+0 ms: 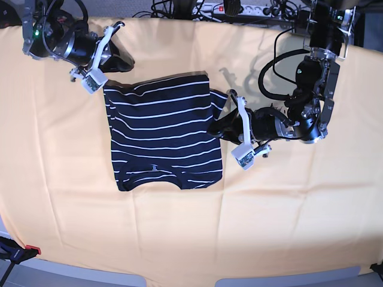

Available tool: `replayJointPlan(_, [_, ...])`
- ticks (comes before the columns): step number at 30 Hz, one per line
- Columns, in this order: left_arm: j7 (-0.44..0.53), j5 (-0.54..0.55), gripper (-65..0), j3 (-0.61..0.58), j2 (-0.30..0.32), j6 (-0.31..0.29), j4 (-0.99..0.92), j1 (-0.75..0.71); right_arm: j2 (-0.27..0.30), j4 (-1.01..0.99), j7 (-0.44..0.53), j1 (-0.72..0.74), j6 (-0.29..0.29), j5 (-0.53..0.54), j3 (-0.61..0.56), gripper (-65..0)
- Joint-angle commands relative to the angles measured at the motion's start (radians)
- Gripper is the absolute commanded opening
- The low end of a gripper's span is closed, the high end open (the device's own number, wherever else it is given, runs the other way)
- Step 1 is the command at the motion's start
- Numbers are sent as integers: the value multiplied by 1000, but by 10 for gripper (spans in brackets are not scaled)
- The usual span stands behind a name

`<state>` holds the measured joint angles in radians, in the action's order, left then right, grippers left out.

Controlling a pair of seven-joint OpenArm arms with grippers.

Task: Fold the T-shirt properly
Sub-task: 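Press and square the folded shirt edges with both grippers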

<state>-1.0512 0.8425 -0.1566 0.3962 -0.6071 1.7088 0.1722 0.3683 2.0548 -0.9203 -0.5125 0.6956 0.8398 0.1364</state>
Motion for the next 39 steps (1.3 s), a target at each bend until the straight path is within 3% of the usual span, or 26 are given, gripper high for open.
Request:
replayJointPlan(1, [21,24,-650,8,3,-4,18,19,8,37,26,-5,-4,17,8,-650])
replayJointPlan(3, [18,24,-650,8,3,-4,18,14,5,66,34,-3,-48,-60,9,-650])
replayJointPlan(7, [4,24,-650,8,6,-3,18,5,6,74,156,13,-237,-336,15,-650])
replayJointPlan(9, [0,25,-650,8,5,-3,18,5,6,67,172,40,-306,-390,15,-650])
replayJointPlan(11, [0,42,-650,8,5,-3,18,5,5,42,177,72,-323,-392,15,-650])
replayJointPlan(13, [0,62,-650,8,5,-2,18,5,5,-4,180,104,-314,-365,14,-650])
replayJointPlan(15, [0,68,-650,8,6,8,18,5,3,-63,173,137,-270,-327,14,-650])
replayJointPlan(19, [0,68,-650,8,6,7,18,5,-14,-161,159,178,-94,-186,15,-650])
replayJointPlan(22, [-1,68,-650,8,5,7,18,5,-18,-164,141,174,-8,-93,15,-650])
replayJointPlan(28, [-5,68,-650,8,6,7,18,3,-35,-164,138,159,3,26,15,-650])
replayJointPlan(36, [-5,68,-650,8,6,0,18,3,-66,-158,80,104,3,23,17,-650])
replayJointPlan(39, [-5,68,-650,8,6,0,18,2,-66,-110,27,102,3,-34,42,-650])
